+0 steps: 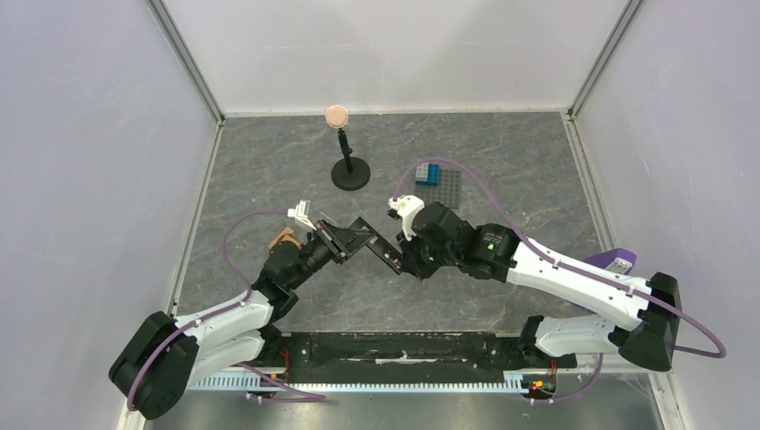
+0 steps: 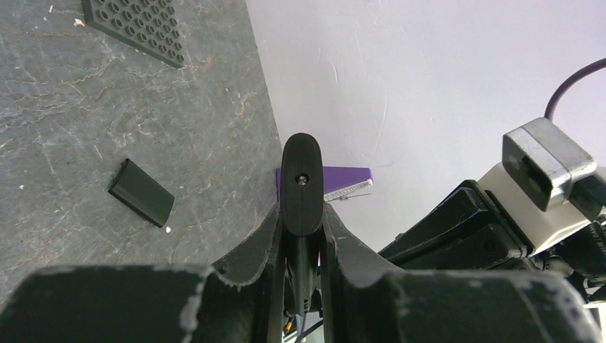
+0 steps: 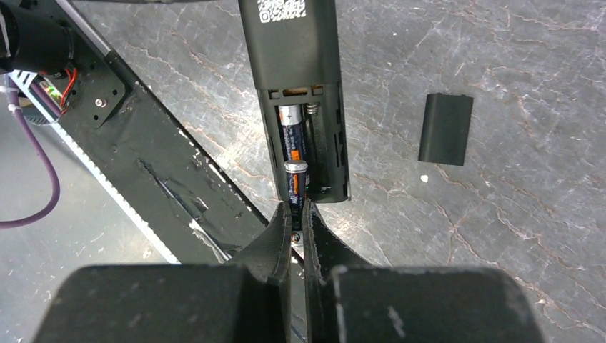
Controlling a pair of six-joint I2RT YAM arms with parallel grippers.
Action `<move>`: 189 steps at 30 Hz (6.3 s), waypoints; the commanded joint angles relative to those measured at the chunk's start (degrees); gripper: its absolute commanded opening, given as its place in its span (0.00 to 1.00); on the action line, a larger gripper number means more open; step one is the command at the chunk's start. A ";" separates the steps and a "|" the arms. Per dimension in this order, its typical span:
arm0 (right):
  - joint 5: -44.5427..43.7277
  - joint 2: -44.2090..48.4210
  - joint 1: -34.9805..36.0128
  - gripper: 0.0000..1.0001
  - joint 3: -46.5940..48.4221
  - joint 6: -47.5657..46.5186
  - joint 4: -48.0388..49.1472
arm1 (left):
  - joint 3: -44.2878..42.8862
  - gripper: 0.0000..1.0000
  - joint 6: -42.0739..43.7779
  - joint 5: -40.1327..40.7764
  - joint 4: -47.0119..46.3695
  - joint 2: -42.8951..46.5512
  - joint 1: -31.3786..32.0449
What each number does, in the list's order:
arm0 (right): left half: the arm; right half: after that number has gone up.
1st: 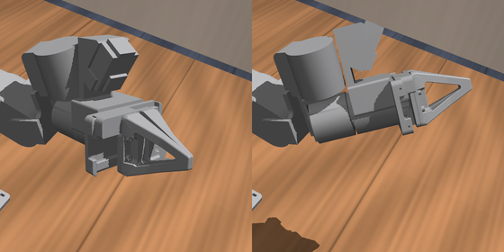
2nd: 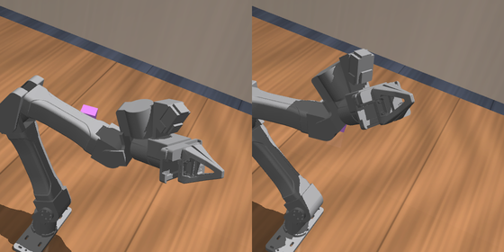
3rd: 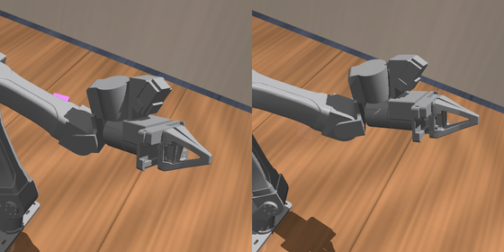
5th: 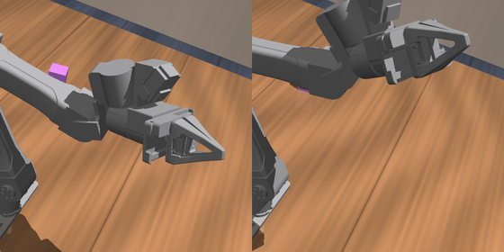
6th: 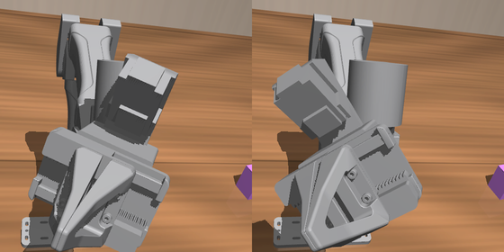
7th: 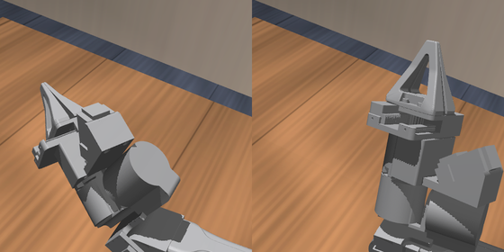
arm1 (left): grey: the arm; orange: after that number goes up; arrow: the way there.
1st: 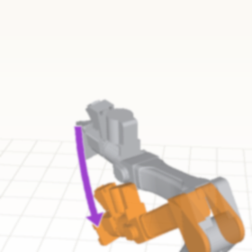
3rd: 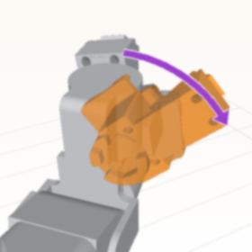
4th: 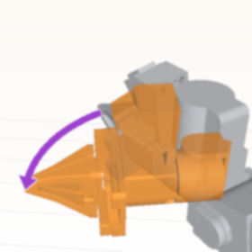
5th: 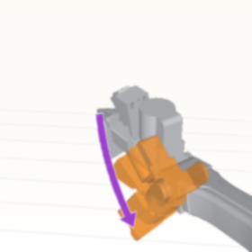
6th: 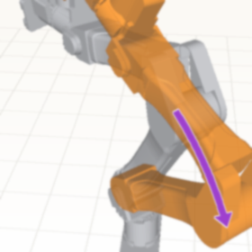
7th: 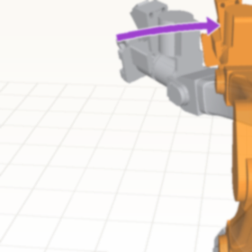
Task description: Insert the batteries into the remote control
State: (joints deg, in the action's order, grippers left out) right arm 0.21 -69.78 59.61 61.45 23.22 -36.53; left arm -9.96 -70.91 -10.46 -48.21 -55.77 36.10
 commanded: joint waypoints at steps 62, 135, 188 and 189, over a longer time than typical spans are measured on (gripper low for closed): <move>-17.51 20.55 1.22 0.80 -14.69 18.31 26.43 | -1.62 0.02 -17.48 3.68 6.97 8.41 0.20; -0.38 25.73 -5.56 0.74 -31.39 43.84 52.59 | -1.73 0.02 -31.04 6.85 10.34 14.31 0.20; 7.69 19.54 -9.24 0.76 -33.55 48.15 56.84 | -2.24 0.02 -16.81 2.03 10.08 13.42 0.11; 8.54 19.23 -9.40 0.76 -33.30 47.15 56.88 | -2.77 0.02 -15.42 1.17 10.15 13.12 0.04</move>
State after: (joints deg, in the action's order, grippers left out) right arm 6.50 -50.11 50.78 26.11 75.26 20.91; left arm -9.98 -93.91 -6.11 -35.73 -42.00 36.12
